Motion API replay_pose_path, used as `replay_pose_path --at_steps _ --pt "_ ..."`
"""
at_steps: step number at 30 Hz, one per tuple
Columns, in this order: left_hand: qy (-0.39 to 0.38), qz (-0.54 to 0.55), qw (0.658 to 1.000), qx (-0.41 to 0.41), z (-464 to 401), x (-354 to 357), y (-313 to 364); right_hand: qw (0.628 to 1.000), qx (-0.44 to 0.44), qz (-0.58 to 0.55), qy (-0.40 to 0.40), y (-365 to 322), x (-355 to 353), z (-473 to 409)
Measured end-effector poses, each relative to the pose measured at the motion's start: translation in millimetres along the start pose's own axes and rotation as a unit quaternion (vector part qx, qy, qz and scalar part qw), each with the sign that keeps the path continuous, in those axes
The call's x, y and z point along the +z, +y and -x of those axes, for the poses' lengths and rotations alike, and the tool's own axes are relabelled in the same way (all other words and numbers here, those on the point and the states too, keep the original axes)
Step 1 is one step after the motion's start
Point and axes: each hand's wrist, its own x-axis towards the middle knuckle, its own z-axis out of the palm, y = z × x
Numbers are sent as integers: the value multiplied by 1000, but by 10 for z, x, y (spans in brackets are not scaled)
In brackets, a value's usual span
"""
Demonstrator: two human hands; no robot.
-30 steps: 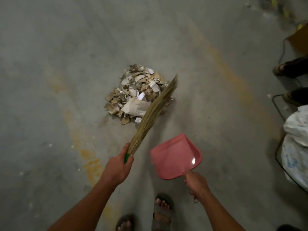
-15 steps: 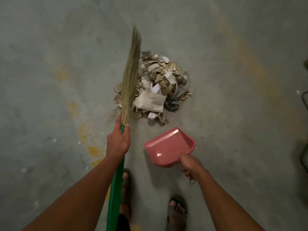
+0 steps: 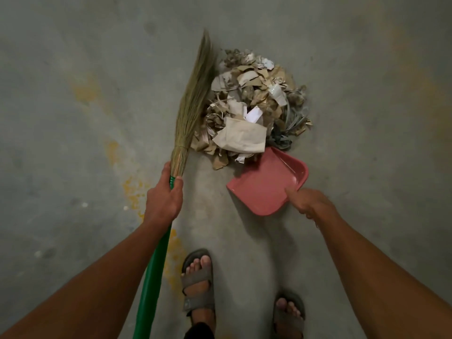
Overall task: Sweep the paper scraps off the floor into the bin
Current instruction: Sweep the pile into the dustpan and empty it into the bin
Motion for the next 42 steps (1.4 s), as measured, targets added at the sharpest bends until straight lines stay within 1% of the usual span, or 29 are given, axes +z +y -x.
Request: replay_pose_path --at_steps 4,7,10,12,17,20,26,29,32,37,40,42 --pt "-3 12 1000 -8 -114 25 -7 998 -15 53 28 -359 -118 3" --pt "-27 -14 1000 -10 -231 77 0 998 -12 47 32 -553 -121 -36" --pt "-72 -47 996 2 -257 188 10 1000 -15 -4 14 -660 -41 -116" --pt "-86 -52 995 5 -190 270 11 999 -32 -37 -3 -682 61 -154" --pt "-124 -62 990 27 172 381 -120 988 -83 -132 -11 -746 320 -56" --pt "-108 -39 993 29 365 325 -190 982 -96 -159 -12 -730 419 -5" --pt "-24 56 998 10 372 161 -109 979 -104 -173 -8 -546 613 20" --pt "-29 66 997 7 157 226 10 979 -121 -163 -1 -480 698 -12" --pt "-61 51 996 34 22 344 166 978 -142 -151 20 -423 774 -17" --pt "-95 10 989 111 198 498 364 979 -153 -119 63 -263 869 39" --pt "-115 -24 984 133 343 539 284 981 -149 -94 79 -107 866 75" --pt "-138 -61 977 150 410 549 148 981 -142 -102 82 -21 833 70"
